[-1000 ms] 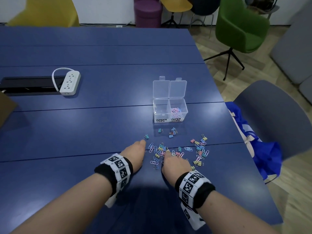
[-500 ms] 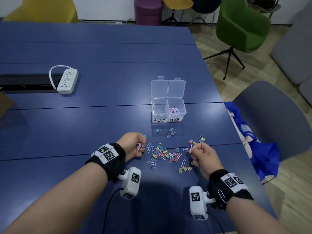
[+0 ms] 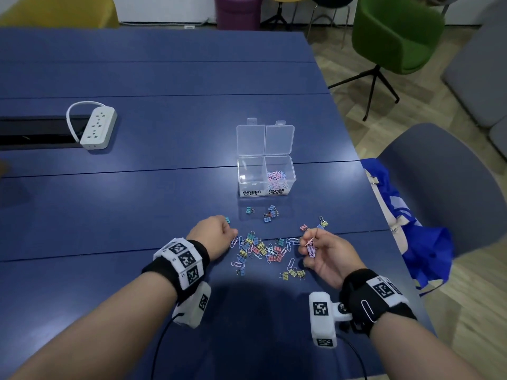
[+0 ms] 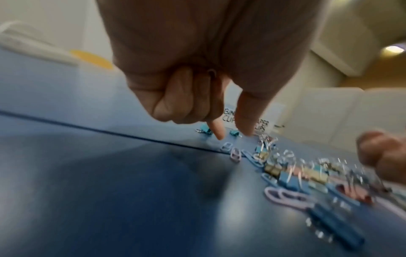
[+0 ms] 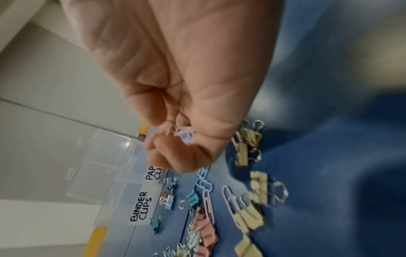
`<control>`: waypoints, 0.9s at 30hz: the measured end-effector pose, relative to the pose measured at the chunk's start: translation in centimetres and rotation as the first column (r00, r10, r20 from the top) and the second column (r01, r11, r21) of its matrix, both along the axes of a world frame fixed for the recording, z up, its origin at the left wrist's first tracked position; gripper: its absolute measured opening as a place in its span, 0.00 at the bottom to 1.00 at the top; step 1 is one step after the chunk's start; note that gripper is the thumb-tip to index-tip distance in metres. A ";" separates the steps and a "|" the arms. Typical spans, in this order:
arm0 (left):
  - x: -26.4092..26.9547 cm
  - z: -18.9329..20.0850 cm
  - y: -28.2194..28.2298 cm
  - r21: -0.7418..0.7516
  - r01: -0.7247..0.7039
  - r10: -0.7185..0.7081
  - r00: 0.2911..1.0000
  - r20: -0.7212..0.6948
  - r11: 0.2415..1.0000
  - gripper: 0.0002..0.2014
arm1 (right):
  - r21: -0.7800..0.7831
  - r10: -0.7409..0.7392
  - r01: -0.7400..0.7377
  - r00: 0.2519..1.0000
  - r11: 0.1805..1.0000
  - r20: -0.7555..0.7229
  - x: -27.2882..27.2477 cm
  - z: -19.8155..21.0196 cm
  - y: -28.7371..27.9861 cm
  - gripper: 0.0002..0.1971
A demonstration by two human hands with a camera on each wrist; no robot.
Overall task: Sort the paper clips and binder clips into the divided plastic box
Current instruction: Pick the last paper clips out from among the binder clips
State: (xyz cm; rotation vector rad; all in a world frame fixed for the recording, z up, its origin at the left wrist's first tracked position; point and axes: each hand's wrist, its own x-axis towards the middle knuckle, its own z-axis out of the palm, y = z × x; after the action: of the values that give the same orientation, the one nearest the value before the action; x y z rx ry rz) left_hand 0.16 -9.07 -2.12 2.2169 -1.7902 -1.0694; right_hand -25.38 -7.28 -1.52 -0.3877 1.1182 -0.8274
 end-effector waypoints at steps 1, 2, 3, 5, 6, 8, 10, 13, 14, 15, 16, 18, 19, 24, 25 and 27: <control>-0.2 -0.2 0.2 -0.008 0.049 -0.048 0.996 0.080 0.999 0.09 | 0.007 0.014 -0.014 0.999 1.000 -0.029 0.0 0.1 -0.3 0.14; -0.4 -0.4 0.3 -0.008 0.093 -0.091 0.987 0.135 0.996 0.11 | -0.013 0.049 -0.051 0.992 0.999 -0.119 0.1 0.2 -0.6 0.13; -0.7 -0.4 0.5 -0.008 0.123 -0.119 0.978 0.170 0.992 0.12 | -0.061 0.115 -0.141 0.943 0.988 -0.312 0.2 0.3 -0.9 0.12; -1.0 -0.5 0.6 -0.030 0.132 -0.123 0.971 0.206 0.991 0.12 | -0.066 0.256 -0.534 0.505 0.843 -0.824 0.4 0.3 -1.7 0.08; -1.1 -0.6 0.5 -0.037 0.127 -0.116 0.971 0.211 0.991 0.10 | 0.054 0.260 -0.706 0.188 0.706 -0.947 0.5 0.4 -2.0 0.04; -1.2 -0.8 0.5 -0.027 0.124 -0.116 0.972 0.203 0.992 0.08 | 0.278 0.177 -0.816 -0.218 0.507 -0.960 1.0 0.5 -2.3 0.09; -1.4 -0.8 0.4 0.013 0.138 -0.137 0.973 0.185 0.990 0.07 | 0.338 0.108 -0.839 -0.323 0.427 -0.940 1.3 0.4 -2.6 0.11; -2.0 -0.5 0.1 0.088 0.211 -0.228 0.936 0.270 0.973 0.08 | 0.361 0.010 -0.858 -0.384 0.367 -0.923 1.8 0.2 -2.7 0.07; -2.4 -0.3 0.2 0.115 0.248 -0.272 0.904 0.331 0.962 0.09 | 0.377 -0.003 -0.858 -0.403 0.348 -0.915 2.0 0.1 -2.8 0.06; -2.7 -0.1 0.3 0.138 0.285 -0.317 0.866 0.388 0.949 0.10 | 0.395 -0.013 -0.856 -0.423 0.332 -0.906 2.2 0.0 -2.9 0.07; -3.1 0.0 0.4 0.159 0.315 -0.353 0.833 0.426 0.936 0.10 | 0.412 -0.019 -0.853 -0.440 0.320 -0.898 2.3 0.0 -2.9 0.08; -3.4 0.3 0.7 0.174 0.345 -0.387 0.807 0.446 0.922 0.11 | 0.433 -0.033 -0.847 -0.465 0.309 -0.885 2.5 0.0 -3.1 0.10; -3.4 0.3 0.8 0.159 0.348 -0.383 0.818 0.430 0.924 0.09 | 0.439 -0.029 -0.844 -0.470 0.308 -0.882 2.6 0.1 -3.2 0.09; -1.4 0.2 0.6 -0.004 0.145 -0.145 0.989 0.039 0.989 0.09 | 0.448 0.007 -0.840 -0.469 0.306 -0.883 2.9 0.4 -3.5 0.10; -0.9 0.3 0.7 -0.010 0.098 -0.098 0.994 -0.054 0.995 0.09 | 0.447 0.017 -0.840 -0.465 0.308 -0.885 3.0 0.4 -3.4 0.11; -0.4 0.5 0.8 0.059 -0.062 0.079 0.935 -0.346 0.996 0.13 | 0.408 0.079 -0.843 -0.407 0.351 -0.910 3.1 0.5 -3.4 0.10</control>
State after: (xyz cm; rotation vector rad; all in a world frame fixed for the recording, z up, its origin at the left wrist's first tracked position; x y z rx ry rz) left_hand -0.29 -8.27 -1.67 1.9437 -1.5377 -1.3980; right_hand -22.30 -10.63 -1.04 -2.3224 1.5939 0.4942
